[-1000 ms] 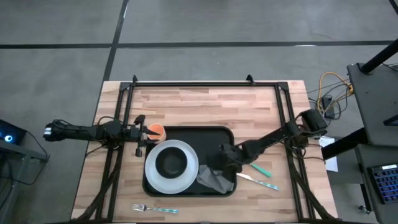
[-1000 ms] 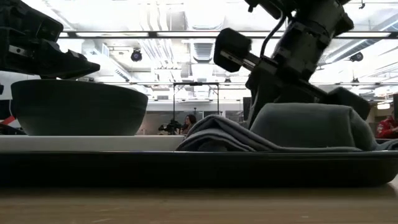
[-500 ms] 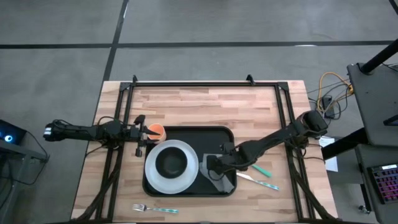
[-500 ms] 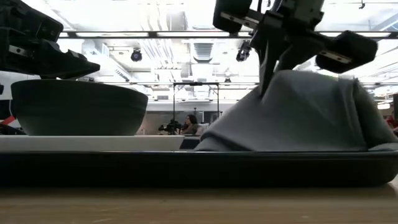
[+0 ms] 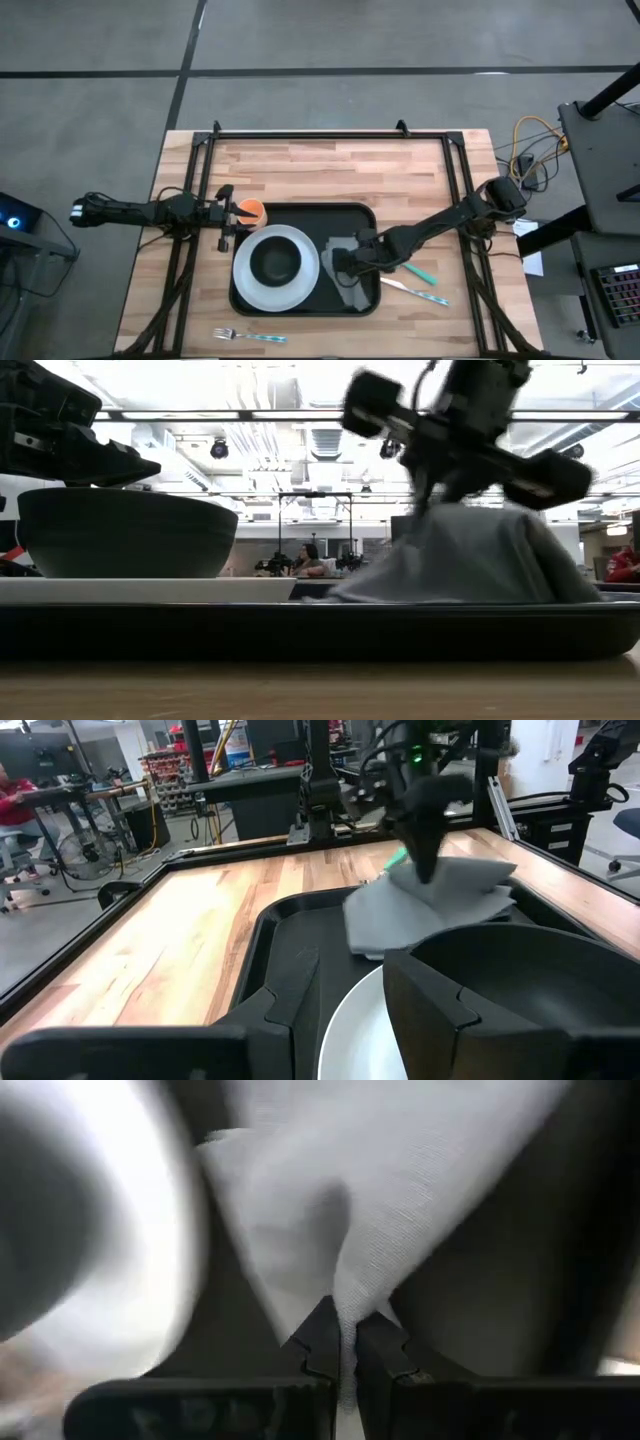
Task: Set up tray
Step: Put the table napkin on the tray
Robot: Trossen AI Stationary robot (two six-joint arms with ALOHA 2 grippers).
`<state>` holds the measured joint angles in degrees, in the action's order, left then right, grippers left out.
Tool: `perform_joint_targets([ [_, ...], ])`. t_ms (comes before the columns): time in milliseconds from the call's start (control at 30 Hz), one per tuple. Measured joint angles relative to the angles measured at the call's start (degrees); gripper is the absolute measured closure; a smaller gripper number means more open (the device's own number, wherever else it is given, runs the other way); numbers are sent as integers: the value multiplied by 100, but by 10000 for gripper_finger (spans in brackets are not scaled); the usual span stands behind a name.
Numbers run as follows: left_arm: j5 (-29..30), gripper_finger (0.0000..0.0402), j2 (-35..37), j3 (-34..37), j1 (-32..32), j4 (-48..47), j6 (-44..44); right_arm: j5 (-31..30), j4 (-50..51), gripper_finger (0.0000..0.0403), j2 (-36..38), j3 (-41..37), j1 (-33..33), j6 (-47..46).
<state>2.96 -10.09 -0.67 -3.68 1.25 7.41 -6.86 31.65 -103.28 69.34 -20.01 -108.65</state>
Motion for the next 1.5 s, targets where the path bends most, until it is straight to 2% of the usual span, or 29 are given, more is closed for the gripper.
perform_joint_targets([
  [67, 1, 309, 0, 0, 0, 1, -1, -97, -200, 394, 3, -15, 15, 79],
  [167, 1, 309, 0, 0, 0, -1, 1, -454, 439, 394, -1, 70, 28, -116],
  [233, -1, 309, -2, 0, -1, 0, 1, -316, 342, 394, -46, 58, 45, -25],
  [333, -2, 309, -13, 0, 1, 1, 1, 335, -16, 394, -83, -11, 96, 145],
  [467, 1, 309, -49, 0, 1, 1, -1, -129, 768, 394, -81, 83, 84, -170],
  [600, -1, 309, -56, 0, 1, 1, 1, -215, 551, 394, -81, 81, 98, 41],
  [867, 0, 309, -66, 0, 1, 0, 0, -194, 393, 394, -81, 77, 124, 309],
  [1000, 1, 309, -66, 0, -1, 1, -1, 46, 414, 392, -81, 75, 153, 574],
  [1167, -2, 309, -66, 0, 0, 1, 1, 245, 453, 361, -79, 75, 188, 859],
  [1500, -2, 309, -66, 0, 1, 1, 0, 276, 522, 291, -62, 72, 236, 1186],
])
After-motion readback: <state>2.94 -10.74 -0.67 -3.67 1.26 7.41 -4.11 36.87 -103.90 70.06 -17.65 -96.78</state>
